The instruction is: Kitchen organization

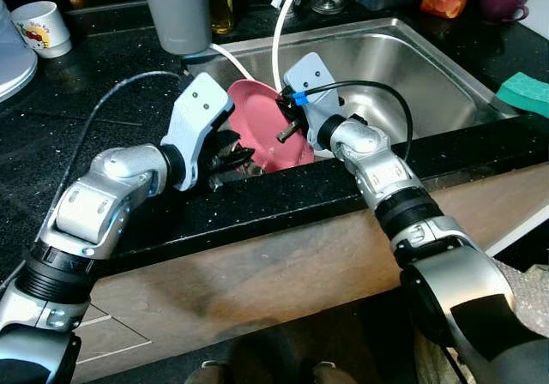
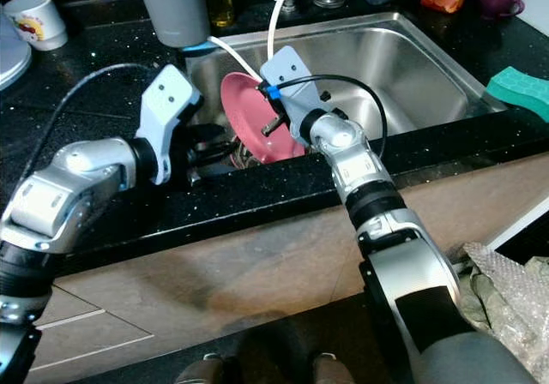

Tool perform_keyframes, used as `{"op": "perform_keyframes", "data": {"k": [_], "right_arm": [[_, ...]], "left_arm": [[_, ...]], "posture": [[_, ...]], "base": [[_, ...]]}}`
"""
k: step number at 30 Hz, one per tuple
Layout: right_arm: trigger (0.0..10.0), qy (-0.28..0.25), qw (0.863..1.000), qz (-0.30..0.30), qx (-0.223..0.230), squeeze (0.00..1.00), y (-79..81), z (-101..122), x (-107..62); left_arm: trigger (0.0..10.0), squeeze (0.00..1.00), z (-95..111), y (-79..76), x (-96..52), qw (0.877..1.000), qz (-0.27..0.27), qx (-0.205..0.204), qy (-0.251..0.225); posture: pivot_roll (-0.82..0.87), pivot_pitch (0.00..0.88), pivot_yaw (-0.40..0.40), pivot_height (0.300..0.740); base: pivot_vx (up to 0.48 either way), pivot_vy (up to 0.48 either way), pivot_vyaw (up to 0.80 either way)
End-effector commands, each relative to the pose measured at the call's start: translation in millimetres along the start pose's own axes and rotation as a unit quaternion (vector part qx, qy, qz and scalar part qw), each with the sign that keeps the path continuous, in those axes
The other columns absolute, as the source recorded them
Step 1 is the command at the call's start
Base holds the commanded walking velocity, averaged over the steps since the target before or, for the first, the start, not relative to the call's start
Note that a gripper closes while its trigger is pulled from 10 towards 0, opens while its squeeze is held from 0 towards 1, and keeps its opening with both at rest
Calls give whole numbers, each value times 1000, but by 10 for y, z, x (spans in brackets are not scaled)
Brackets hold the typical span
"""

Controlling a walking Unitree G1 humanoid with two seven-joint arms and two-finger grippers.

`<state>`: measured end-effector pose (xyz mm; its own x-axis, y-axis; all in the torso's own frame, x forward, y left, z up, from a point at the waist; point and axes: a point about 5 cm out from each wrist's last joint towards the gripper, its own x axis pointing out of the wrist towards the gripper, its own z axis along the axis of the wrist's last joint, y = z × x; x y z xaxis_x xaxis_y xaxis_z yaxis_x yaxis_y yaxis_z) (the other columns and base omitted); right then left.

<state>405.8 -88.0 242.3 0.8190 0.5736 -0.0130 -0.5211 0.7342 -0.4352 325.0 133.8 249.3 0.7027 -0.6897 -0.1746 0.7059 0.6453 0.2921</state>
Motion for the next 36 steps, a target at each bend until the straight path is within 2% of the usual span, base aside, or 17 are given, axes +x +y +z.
{"op": "perform_keyframes", "data": {"k": [1, 4, 5, 6, 7, 8, 11, 12, 13, 15, 16, 20, 23, 28, 30, 34, 36], "right_arm": [[10000, 37, 999, 23, 13, 0, 98, -175, 0], [10000, 40, 999, 24, 18, 4, 98, -188, 10], [10000, 39, 999, 25, 19, 169, 96, -183, 15], [10000, 38, 999, 25, 19, 169, 95, -179, 17], [10000, 37, 999, 26, 20, 831, 93, -174, 19], [10000, 36, 999, 25, 21, 1000, 91, -169, 21], [10000, 32, 999, 20, 19, 1000, 81, -155, 24], [10000, 22, 1000, -4, 15, 545, 38, -119, 26], [10000, 16, 1000, -18, 14, 0, 9, -98, 25], [10000, 6, 999, -42, 15, 0, -45, -66, 17], [10000, -34, 991, -126, 37, 0, -235, 42, -32], [10000, -81, 974, -202, 62, 0, -421, 150, -115], [10000, -139, 951, -267, 69, 0, -620, 278, -267], [10000, -131, 961, -232, 80, 0, -563, 231, -248], [10000, -118, 970, -193, 89, 0, -439, 172, -184], [10000, -115, 975, -164, 92, 0, -309, 158, -122], [10000, -122, 973, -169, 96, 0, -311, 183, -125]], "left_arm": [[10000, 0, -29, -8, -8, 1000, -4, 6, 10], [10000, 0, -38, 18, 0, 1000, 3, 12, 13], [10000, 0, -39, 25, -1, 1000, 4, 13, 13], [10000, 0, -40, 28, -2, 1000, 5, 14, 13], [10000, 0, -39, 30, -2, 1000, 5, 14, 13], [10000, 0, -38, 34, -2, 1000, 7, 15, 13], [10000, 0, -37, 42, -2, 1000, 12, 17, 14], [10000, 0, -26, 88, -9, 999, 35, 15, 12], [10000, 0, -18, 116, -13, 999, 47, 12, 11], [10000, 0, -4, 157, -23, 998, 65, 9, 8], [10000, 0, 46, 284, -72, 993, 114, 10, -3], [10000, 0, 102, 409, -147, 987, 158, 14, -15], [10000, 0, 216, 640, -371, 971, 234, 19, -36], [10000, 0, 221, 712, -488, 967, 251, 21, -33], [10000, 0, 200, 649, -455, 973, 227, 18, -34], [10000, 0, 167, 554, -418, 979, 199, 28, -21], [10000, 0, 148, 652, -483, 971, 238, 25, -11]], "posture": [[67, 154, 28, 740], [67, 154, 26, 740], [67, 153, 26, 740], [67, 153, 26, 740], [67, 153, 25, 740], [67, 152, 24, 740], [66, 149, 23, 740], [65, 146, 23, 740], [64, 144, 22, 740], [64, 141, 21, 740], [65, 135, 17, 740], [65, 131, 17, 740], [60, 122, 19, 740], [60, 122, 19, 740], [58, 115, 16, 740], [58, 113, 15, 740], [59, 112, 13, 740]], "base": [[0, 0, 0], [0, 0, 0], [0, 0, 0], [0, 0, 0], [0, 0, 0], [0, 0, 0], [0, 0, 0], [0, 0, 0], [0, 0, 0], [0, 0, 0], [0, 0, 0], [0, 0, 0], [0, 0, 0], [0, 0, 0], [0, 0, 0], [0, 0, 0], [0, 0, 0]]}}
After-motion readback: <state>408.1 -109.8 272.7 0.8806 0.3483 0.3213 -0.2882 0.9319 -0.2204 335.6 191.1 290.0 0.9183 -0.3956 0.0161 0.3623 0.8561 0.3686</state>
